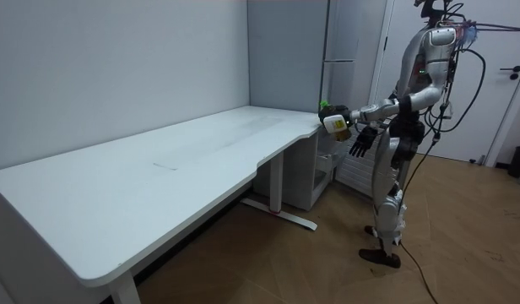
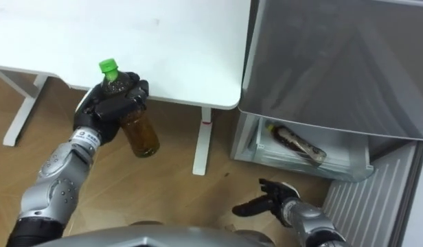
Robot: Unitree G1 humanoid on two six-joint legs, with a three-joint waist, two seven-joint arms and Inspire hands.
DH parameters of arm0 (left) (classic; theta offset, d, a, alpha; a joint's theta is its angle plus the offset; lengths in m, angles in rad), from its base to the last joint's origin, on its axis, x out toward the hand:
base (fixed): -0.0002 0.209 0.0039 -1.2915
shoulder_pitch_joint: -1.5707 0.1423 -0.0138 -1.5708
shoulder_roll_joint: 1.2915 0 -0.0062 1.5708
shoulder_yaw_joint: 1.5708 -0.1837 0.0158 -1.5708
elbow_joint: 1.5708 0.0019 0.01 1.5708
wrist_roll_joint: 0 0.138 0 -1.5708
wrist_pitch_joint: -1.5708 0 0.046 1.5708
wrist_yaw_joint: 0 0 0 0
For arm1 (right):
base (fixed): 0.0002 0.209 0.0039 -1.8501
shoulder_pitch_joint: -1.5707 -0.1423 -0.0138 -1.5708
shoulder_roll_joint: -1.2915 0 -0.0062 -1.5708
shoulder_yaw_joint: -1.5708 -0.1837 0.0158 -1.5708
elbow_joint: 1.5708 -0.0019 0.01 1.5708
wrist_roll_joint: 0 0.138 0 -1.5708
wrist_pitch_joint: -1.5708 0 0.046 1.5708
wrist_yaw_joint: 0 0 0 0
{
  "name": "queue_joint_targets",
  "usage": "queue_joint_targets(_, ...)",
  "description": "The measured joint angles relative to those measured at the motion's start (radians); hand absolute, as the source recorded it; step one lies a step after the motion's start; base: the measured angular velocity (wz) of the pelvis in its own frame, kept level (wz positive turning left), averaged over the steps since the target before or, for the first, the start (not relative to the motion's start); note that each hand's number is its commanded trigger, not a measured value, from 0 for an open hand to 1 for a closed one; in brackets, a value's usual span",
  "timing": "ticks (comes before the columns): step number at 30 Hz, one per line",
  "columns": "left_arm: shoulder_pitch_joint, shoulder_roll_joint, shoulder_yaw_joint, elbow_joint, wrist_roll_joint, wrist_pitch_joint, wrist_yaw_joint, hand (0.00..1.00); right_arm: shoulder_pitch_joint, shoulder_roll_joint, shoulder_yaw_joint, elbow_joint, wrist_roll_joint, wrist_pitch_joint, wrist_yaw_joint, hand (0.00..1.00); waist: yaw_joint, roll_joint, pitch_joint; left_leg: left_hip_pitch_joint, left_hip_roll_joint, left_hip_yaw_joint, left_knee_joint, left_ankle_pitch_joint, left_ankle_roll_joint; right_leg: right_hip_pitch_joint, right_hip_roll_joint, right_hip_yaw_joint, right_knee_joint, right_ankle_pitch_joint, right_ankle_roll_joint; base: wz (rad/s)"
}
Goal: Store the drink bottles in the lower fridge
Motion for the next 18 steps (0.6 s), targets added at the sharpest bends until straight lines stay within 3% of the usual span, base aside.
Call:
queue_joint_targets(11, -0.001, -0.009, -0.061, 0.003, 0.001, -0.005, -0.001, 1.0, 0.015, -0.001, 0.081, -0.199, -0.006, -0.002, 0.117, 0.0, 0.001, 0.005, 0.0019, 0.008, 0.0, -0.002, -0.003, 0.0, 0.0, 0.004, 0.0, 0.003, 0.004, 0.0, 0.0, 0.0)
queue_joint_targets(16, -0.003, -0.008, -0.097, 0.017, 0.0, -0.005, -0.022, 1.0, 0.062, -0.005, 0.144, -0.386, -0.001, 0.005, 0.182, 0.0, 0.002, 0.023, 0.0135, 0.016, 0.0, -0.002, -0.008, -0.002, 0.002, 0.011, -0.001, 0.005, 0.011, 0.0, 0.0, 0.0)
queue_joint_targets(18, -0.003, -0.008, -0.103, 0.019, 0.0, -0.005, -0.035, 1.0, 0.075, -0.004, 0.16, -0.433, 0.0, 0.007, 0.201, 0.0, 0.001, 0.025, 0.0136, 0.007, 0.001, 0.002, -0.008, -0.002, 0.002, 0.004, -0.001, 0.007, 0.013, 0.0, 0.0, 0.0)
